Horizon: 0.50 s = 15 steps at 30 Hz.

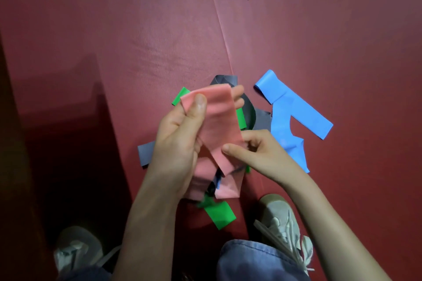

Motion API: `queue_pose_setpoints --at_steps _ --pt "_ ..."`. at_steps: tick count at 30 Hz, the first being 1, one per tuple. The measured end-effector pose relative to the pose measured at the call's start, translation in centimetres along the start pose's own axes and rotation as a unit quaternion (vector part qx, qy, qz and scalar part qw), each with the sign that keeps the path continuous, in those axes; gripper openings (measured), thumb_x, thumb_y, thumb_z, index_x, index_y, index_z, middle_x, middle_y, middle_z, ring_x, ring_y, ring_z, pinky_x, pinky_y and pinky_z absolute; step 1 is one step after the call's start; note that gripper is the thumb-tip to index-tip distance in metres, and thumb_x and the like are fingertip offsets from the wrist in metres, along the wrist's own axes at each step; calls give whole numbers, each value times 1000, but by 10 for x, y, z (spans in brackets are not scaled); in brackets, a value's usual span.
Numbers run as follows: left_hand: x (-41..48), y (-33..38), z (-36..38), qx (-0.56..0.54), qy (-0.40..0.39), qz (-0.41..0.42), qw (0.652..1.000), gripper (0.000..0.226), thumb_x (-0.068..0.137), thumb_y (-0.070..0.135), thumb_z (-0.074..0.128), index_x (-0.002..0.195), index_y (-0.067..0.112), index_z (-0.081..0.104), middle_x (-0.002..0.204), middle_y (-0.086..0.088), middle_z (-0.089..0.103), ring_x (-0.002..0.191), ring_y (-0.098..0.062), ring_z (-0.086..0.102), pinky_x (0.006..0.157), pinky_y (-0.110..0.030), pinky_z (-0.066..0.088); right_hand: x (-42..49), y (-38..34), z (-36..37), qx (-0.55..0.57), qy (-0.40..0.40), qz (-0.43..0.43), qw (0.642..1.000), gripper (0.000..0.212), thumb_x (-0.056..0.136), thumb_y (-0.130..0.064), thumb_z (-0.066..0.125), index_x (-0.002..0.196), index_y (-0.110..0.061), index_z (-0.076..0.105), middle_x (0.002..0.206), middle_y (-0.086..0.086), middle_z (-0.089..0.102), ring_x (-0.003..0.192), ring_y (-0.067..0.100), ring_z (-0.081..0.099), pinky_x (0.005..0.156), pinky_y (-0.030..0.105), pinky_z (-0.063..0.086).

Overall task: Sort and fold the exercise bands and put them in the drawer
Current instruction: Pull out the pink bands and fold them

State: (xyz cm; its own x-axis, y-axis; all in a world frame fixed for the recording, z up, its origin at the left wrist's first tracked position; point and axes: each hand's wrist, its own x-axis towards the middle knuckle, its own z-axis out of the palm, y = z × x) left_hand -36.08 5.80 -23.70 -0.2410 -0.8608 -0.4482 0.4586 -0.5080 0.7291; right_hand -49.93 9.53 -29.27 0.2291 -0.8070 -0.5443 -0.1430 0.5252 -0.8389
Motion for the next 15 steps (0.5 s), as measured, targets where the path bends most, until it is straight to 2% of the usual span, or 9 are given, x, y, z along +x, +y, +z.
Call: queue_pose_setpoints --at_steps 2,6,8,10,12,15 --pt "0 1 3 -2 -4 5 1000 39 83 24 37 77 24 75 87 6 75 86 -10 70 69 -19 54 -7 -6 -6 2 -5 14 1000 28 72 -24 66 61 0 59 54 -6 49 50 1 41 48 13 34" --pt "0 4 10 -39 -5 7 999 39 83 23 37 76 18 75 85 3 75 83 -11 70 69 -19 54 -26 -27 -27 -16 -60 27 998 18 68 -31 70 53 -22 66 49 -7 51 49 2 43 47 16 34" --pt "-1 7 13 -59 -7 7 998 39 82 23 37 75 16 75 83 1 75 81 -12 71 68 -19 54 -36 -37 -33 -37 -81 0 996 17 70 -29 72 56 -19 69 54 -2 61 57 2 51 56 15 40" --pt "-1 8 14 -56 -13 8 998 40 82 24 36 75 18 75 84 2 75 82 -11 71 68 -19 54 -38 -36 -35 -111 -72 -57 989 26 73 -37 71 67 -12 74 78 1 71 87 4 62 80 14 43" --pt "-1 8 15 -47 -18 5 999 40 83 24 36 77 20 75 85 3 75 83 -11 70 68 -19 54 -32 -25 -30 -177 -50 -77 980 39 71 -54 63 74 -17 75 104 -8 66 112 3 52 97 13 34" --pt "-2 8 14 -38 -25 -13 999 40 83 24 36 78 21 75 87 4 75 86 -11 70 68 -22 56 -12 -5 -17 -178 -5 -74 981 42 66 -60 62 84 -24 71 128 -16 47 127 1 37 108 19 26"
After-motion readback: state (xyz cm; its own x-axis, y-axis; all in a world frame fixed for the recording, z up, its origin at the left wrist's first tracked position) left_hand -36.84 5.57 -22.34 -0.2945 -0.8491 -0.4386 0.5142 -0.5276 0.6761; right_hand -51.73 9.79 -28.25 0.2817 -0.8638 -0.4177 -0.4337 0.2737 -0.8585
